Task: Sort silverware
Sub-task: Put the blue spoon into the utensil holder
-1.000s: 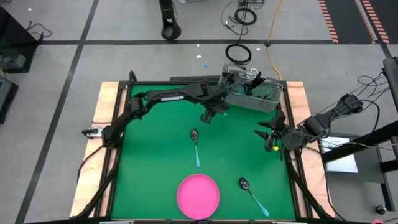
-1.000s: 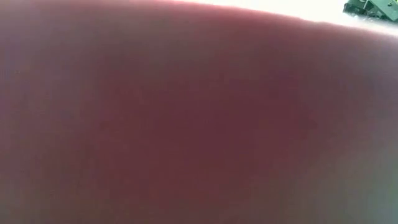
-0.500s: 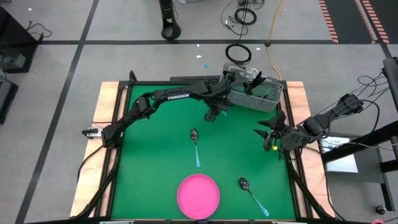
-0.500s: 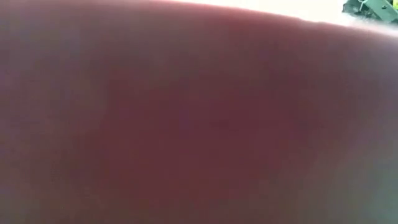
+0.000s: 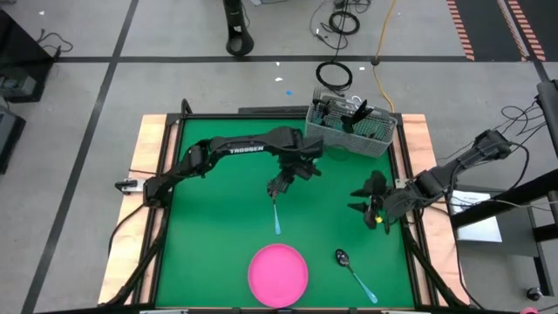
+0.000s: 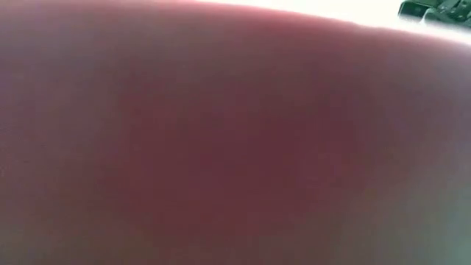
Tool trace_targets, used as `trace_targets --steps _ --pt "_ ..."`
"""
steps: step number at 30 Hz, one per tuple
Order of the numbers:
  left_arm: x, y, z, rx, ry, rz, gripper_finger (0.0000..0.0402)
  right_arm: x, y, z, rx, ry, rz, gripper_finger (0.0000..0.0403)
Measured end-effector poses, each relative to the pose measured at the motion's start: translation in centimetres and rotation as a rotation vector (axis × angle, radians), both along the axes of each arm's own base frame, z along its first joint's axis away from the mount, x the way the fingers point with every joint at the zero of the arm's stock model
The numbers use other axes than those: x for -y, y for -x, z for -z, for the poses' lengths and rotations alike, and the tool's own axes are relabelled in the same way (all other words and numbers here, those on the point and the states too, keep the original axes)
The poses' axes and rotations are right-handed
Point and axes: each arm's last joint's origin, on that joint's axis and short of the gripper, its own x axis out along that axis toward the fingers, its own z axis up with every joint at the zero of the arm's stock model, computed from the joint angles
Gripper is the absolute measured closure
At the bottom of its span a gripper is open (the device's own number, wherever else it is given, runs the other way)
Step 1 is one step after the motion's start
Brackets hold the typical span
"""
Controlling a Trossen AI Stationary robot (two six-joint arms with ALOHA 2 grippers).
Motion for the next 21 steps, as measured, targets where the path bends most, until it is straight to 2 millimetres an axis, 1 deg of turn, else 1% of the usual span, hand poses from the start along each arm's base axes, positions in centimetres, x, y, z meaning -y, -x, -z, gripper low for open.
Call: trace_targets --steps 3,7,9,11,13,16,19,21 --pt "0.6 0.6 0.3 -0.067 0.048 -0.04 0.0242 -0.8 -0.9 0.7 -0.049 -0.116 -0.016 0.0222" --pt "0.7 1.5 -0.1 -0.123 0.083 -0.105 0.0242 -2.1 -2.5 1.9 -0.116 -0.259 -0.02 0.0222" --pt "1.0 1.8 -0.1 -0.159 0.127 -0.119 0.0242 -2.9 -3.4 2.7 -0.145 -0.321 -0.028 0.0222" --pt "1.6 2.0 0.0 -0.196 0.174 -0.116 0.0242 -3.6 -4.3 3.3 -0.159 -0.381 -0.044 0.0222" --pt "2.5 2.3 -0.4 -0.207 0.192 -0.105 0.0242 -4.3 -5.1 3.6 -0.201 -0.41 -0.046 0.0222" --pt "3.7 3.4 -2.1 -0.189 0.189 -0.091 0.0242 -5.7 -6.4 2.9 -0.233 -0.402 -0.059 0.0222" --pt "4.5 5.0 -4.1 -0.139 0.184 -0.119 0.0242 -7.1 -7.7 2.0 -0.27 -0.377 -0.067 0.0222" --pt "5.0 6.2 -5.0 -0.083 0.182 -0.143 0.0242 -7.9 -8.2 1.9 -0.322 -0.362 -0.049 0.0222"
